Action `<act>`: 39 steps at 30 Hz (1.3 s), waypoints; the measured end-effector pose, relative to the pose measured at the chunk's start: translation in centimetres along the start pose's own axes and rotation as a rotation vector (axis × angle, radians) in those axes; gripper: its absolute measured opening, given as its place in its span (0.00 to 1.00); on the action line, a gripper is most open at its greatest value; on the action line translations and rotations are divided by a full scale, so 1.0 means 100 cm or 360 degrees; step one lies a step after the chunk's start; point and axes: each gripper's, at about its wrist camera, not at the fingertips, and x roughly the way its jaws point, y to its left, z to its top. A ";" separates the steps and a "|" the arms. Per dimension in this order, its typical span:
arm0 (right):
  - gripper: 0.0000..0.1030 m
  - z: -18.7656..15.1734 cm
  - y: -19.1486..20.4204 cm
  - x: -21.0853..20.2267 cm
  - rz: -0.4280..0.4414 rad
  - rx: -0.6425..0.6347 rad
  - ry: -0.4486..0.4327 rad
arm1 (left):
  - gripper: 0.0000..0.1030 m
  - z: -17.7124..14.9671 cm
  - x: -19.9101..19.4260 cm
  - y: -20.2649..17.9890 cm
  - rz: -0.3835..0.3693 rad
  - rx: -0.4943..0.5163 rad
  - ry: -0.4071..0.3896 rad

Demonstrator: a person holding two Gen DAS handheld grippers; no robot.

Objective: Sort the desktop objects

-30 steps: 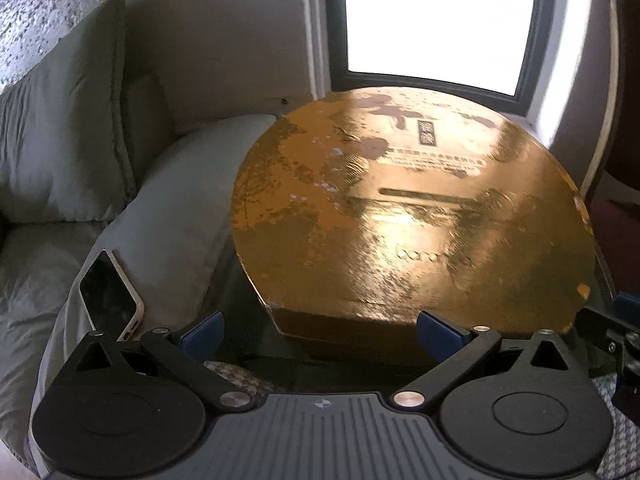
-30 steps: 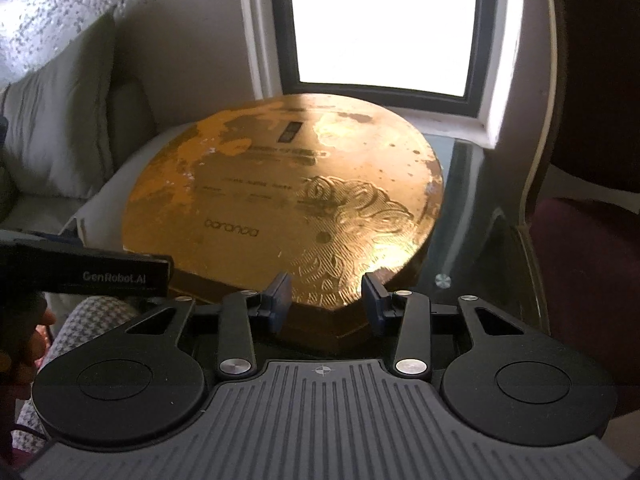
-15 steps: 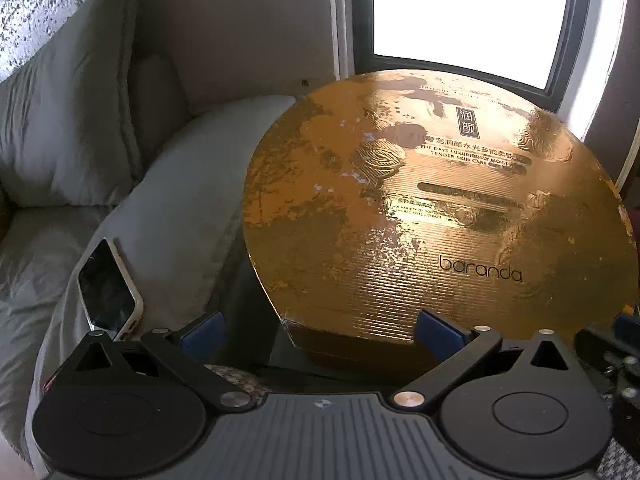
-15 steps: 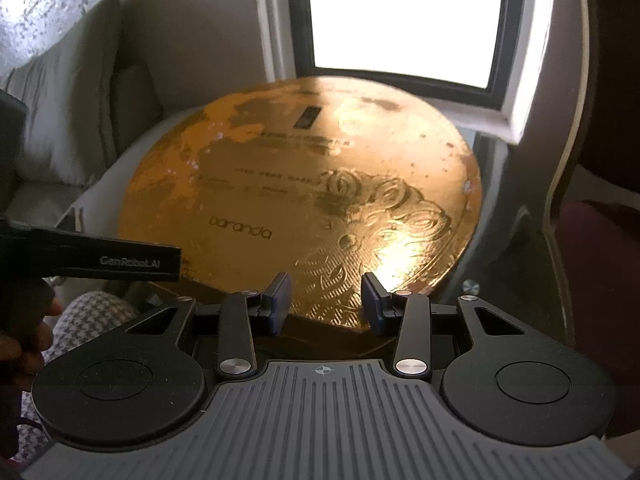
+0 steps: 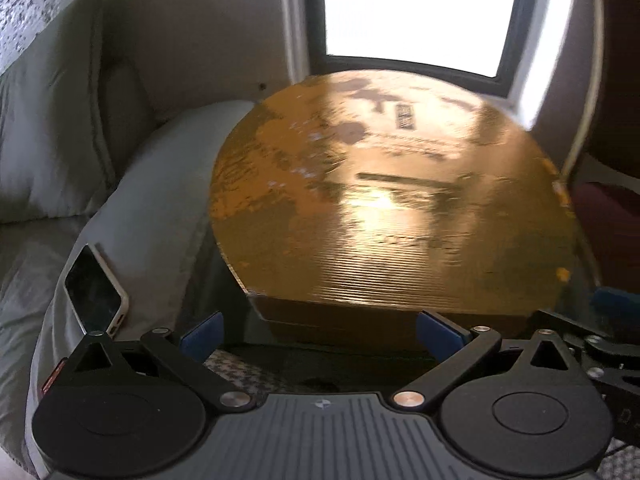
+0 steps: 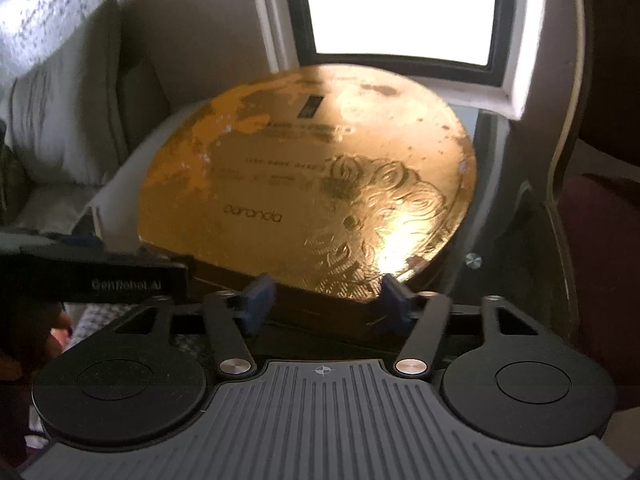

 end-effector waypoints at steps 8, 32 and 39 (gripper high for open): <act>0.88 -0.006 -0.012 -0.040 -0.0032 0.0093 -0.0110 | 0.99 -0.006 -0.031 -0.018 -0.0082 0.0056 -0.0023; 0.93 -0.031 -0.048 -0.079 -0.0167 0.0192 -0.0138 | 0.99 -0.028 -0.044 -0.055 -0.0182 0.0263 -0.0042; 0.93 -0.029 -0.049 -0.072 -0.0179 0.0198 -0.0123 | 0.99 -0.026 -0.034 -0.052 -0.0199 0.0206 -0.0008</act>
